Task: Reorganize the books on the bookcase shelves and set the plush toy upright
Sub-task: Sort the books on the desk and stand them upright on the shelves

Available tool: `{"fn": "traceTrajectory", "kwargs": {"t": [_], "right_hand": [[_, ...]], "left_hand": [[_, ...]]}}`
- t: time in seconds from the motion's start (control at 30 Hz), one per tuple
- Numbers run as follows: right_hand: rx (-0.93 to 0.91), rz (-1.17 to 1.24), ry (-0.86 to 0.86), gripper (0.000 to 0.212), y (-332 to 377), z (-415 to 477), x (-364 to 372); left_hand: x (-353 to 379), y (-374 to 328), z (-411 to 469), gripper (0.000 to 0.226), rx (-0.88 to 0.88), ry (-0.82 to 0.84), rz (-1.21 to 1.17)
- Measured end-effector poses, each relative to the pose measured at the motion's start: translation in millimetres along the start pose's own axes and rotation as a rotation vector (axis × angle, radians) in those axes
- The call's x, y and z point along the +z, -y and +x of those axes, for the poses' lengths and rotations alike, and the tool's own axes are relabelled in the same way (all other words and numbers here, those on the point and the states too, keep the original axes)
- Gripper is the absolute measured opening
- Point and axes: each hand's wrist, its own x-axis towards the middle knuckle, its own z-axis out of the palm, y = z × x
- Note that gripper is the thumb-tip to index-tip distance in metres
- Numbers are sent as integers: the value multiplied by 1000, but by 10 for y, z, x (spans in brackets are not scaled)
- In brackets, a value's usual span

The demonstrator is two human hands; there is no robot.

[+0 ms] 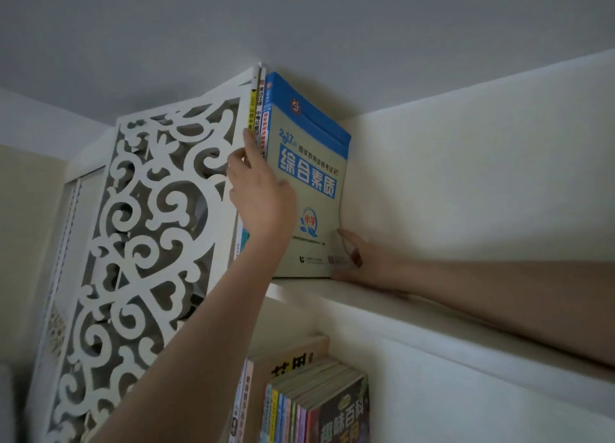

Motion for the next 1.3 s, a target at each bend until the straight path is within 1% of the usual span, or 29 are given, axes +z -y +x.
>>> {"fn": "traceTrajectory", "kwargs": {"t": [0.07,0.13,0.17,0.23,0.3,0.4,0.47,0.5,0.6,0.63,0.7,0.77,0.8,0.9,0.97,1.03,1.13,1.2,1.3], "right_hand": [[10,-74,-32,85,13,2,13],[41,-191,-84,80,39,-10,15],[38,-195,-89,79,55,-22,15],[-11,-99,-50,80,66,-31,13],[-41,-20,-23,79,74,-26,20],[-22,36,-14,79,117,-2,30],[-25,30,33,80,150,-7,53],[-26,28,42,80,157,-3,70],[-36,29,26,79,190,-11,85],[-48,49,11,79,197,-14,80],[-74,86,9,78,212,-19,71],[-88,105,41,80,215,-22,74],[-93,126,61,82,212,-18,82],[-117,186,118,85,201,10,112],[-123,195,140,82,199,0,110],[-133,193,142,80,199,-3,106],[-132,187,126,80,188,-5,107],[-125,183,84,83,185,14,90],[-133,303,-1,85,235,35,21]], "left_hand": [[-28,20,20,83,46,66,34],[-95,82,-35,87,85,167,12],[-137,126,-109,90,90,217,-12],[-221,227,-339,98,122,300,2],[-254,297,-547,105,153,335,37],[-178,311,-603,110,155,283,6],[-131,322,-588,109,168,242,-4],[-126,346,-556,109,166,249,-10],[-182,440,-475,111,155,343,-6],[-192,445,-471,110,165,342,15],[-173,438,-500,105,186,284,50],[-132,465,-515,98,194,220,34],[-124,494,-480,95,191,213,12],[-147,608,-341,92,156,271,-20],[-142,639,-350,91,145,269,-26],[-137,627,-371,90,140,247,-27],[-154,616,-354,91,128,281,24],[-186,589,-363,96,164,267,131],[-193,523,-387,99,367,153,290]]}}
